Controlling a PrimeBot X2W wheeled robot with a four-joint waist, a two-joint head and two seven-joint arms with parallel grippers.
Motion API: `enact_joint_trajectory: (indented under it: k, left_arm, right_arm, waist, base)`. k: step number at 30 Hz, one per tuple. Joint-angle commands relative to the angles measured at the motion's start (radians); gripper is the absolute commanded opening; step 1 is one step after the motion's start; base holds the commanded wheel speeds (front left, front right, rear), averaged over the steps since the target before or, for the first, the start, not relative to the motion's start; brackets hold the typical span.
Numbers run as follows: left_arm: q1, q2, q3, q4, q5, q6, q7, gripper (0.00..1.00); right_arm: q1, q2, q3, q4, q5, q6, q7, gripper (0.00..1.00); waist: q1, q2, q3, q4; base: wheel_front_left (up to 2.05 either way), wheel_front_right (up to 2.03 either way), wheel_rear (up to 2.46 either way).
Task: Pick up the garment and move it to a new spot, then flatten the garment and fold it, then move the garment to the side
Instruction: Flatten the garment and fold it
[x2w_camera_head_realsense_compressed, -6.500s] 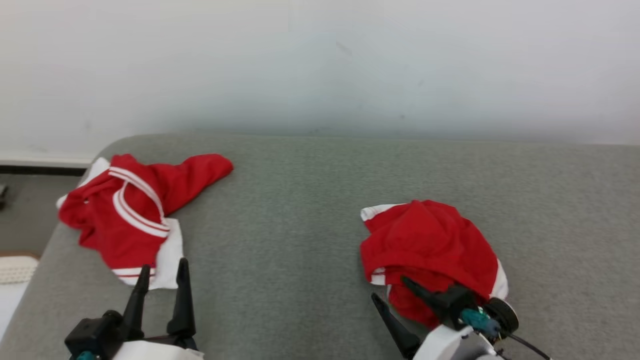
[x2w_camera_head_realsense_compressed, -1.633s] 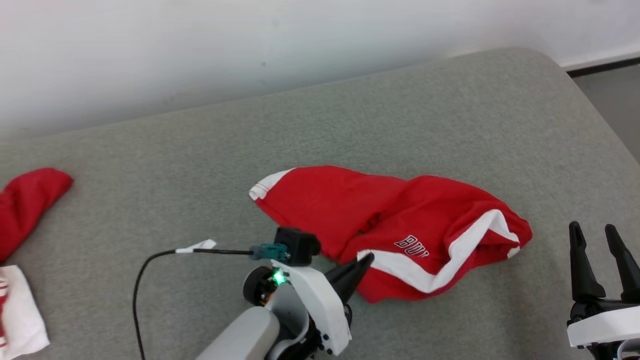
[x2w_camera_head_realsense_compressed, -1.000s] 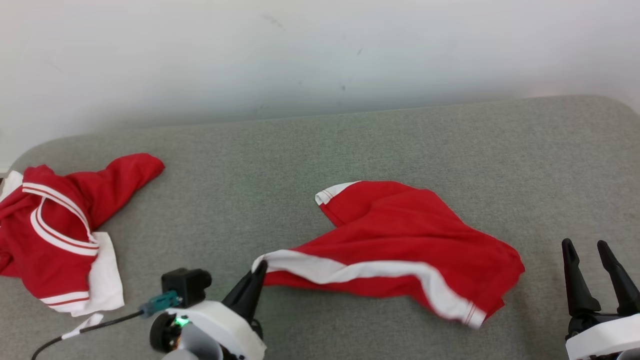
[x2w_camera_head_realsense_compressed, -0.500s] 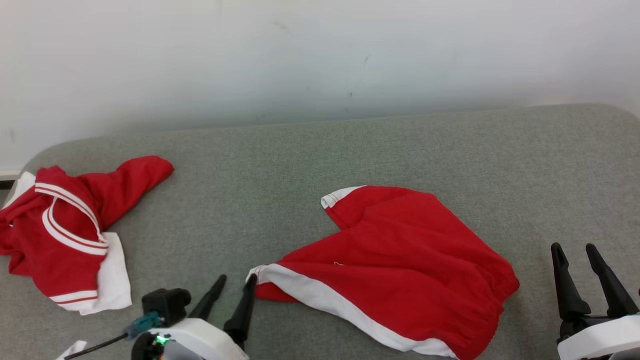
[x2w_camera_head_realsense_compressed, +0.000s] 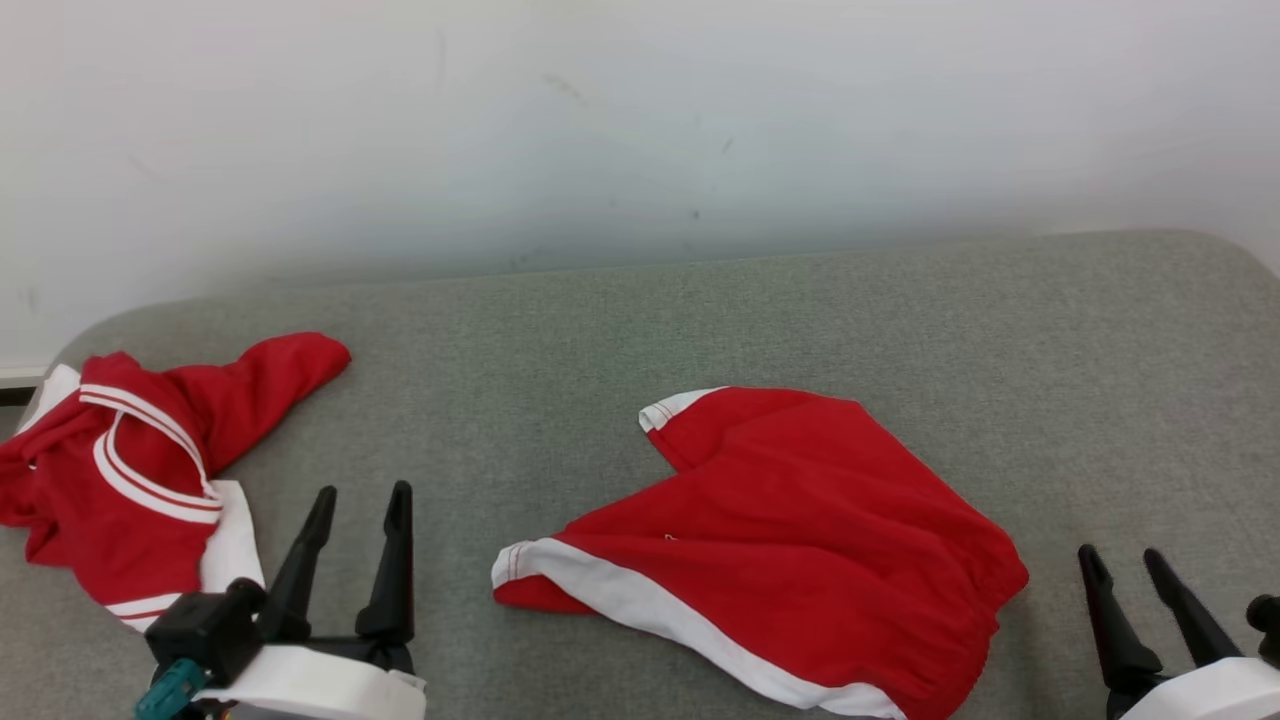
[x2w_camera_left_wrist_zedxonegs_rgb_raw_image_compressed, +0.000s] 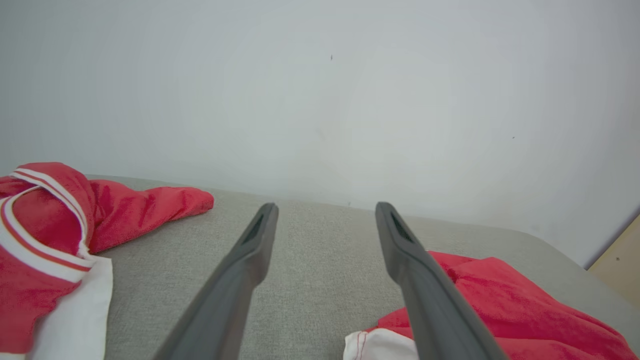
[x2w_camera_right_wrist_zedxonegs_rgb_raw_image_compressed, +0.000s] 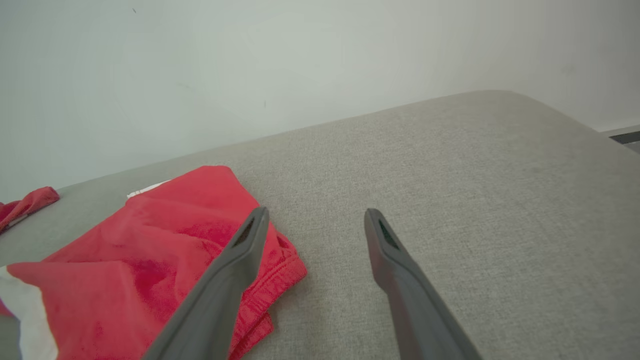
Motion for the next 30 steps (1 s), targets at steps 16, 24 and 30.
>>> enact_joint_trajectory:
  k: [16, 24, 30]
  left_arm:
    - [0.043, -0.130, 0.127, -0.013, 0.146, -0.108, -0.001, 1.00]
    - [0.045, -0.156, 0.145, 0.004, 0.168, -0.133, -0.001, 1.00]
    - [0.041, -0.166, 0.144, 0.007, 0.171, -0.141, -0.001, 1.00]
  right_arm:
    - [-0.088, 0.061, -0.005, 0.156, 0.106, -0.002, 0.273, 1.00]
    - [-0.122, 0.070, -0.067, 0.183, 0.127, -0.002, 0.251, 0.00]
    - [-0.179, 0.029, -0.052, 0.139, 0.105, -0.002, 0.273, 0.00]
  waist:
    - [0.0000, 0.0000, 0.033, 0.103]
    - [0.0000, 0.0000, 0.031, 0.159]
    - [0.0000, 0.0000, 0.052, 0.181]
  base:
    - [0.00, 0.00, 0.00]
    - [0.00, 0.00, 0.00]
    - [0.00, 0.00, 0.00]
